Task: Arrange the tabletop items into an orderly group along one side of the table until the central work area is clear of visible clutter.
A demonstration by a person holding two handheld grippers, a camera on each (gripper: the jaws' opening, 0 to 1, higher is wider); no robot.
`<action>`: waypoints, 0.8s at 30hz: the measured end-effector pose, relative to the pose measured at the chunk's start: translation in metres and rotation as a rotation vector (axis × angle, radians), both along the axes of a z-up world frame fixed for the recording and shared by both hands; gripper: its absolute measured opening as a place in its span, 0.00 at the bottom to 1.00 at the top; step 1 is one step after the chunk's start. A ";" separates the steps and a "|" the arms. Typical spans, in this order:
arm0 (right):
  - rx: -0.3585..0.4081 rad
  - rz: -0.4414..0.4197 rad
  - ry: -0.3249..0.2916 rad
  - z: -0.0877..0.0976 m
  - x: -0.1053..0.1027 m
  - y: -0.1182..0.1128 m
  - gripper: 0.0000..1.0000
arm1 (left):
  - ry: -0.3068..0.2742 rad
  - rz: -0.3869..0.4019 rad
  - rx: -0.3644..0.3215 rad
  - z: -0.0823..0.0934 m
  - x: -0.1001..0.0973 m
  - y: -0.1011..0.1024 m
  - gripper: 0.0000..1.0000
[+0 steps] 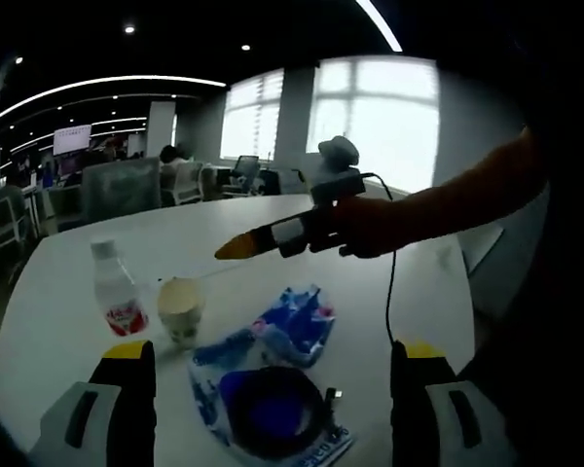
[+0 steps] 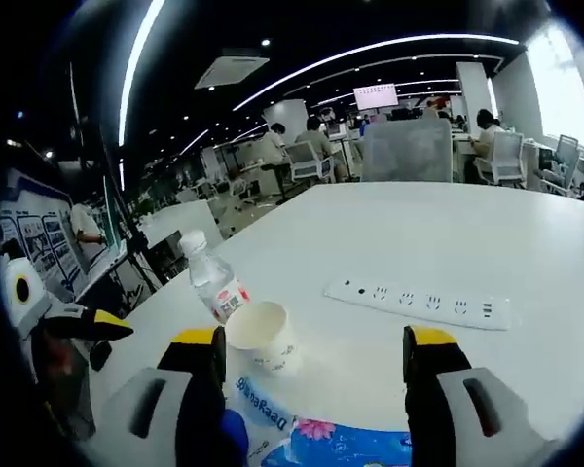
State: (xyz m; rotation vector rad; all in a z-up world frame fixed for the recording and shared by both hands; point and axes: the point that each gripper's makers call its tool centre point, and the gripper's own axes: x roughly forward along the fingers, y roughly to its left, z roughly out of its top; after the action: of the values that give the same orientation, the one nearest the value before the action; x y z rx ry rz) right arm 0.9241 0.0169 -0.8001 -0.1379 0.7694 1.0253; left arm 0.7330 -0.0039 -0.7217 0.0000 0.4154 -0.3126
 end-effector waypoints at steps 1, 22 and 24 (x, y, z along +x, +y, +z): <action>-0.001 0.000 0.000 0.000 0.000 0.000 0.75 | 0.000 -0.001 0.000 -0.001 0.000 0.000 0.99; -0.015 0.005 0.013 -0.008 -0.001 0.006 0.94 | 0.024 -0.005 -0.006 -0.009 -0.002 0.001 0.99; -0.021 0.006 0.016 -0.009 -0.001 0.005 0.94 | 0.029 -0.006 -0.003 -0.009 -0.001 -0.002 0.99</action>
State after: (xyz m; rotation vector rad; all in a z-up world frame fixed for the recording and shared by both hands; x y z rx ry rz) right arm 0.9233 0.0223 -0.8093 -0.1504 0.7952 1.0247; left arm 0.7323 -0.0062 -0.7311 -0.0065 0.4441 -0.3199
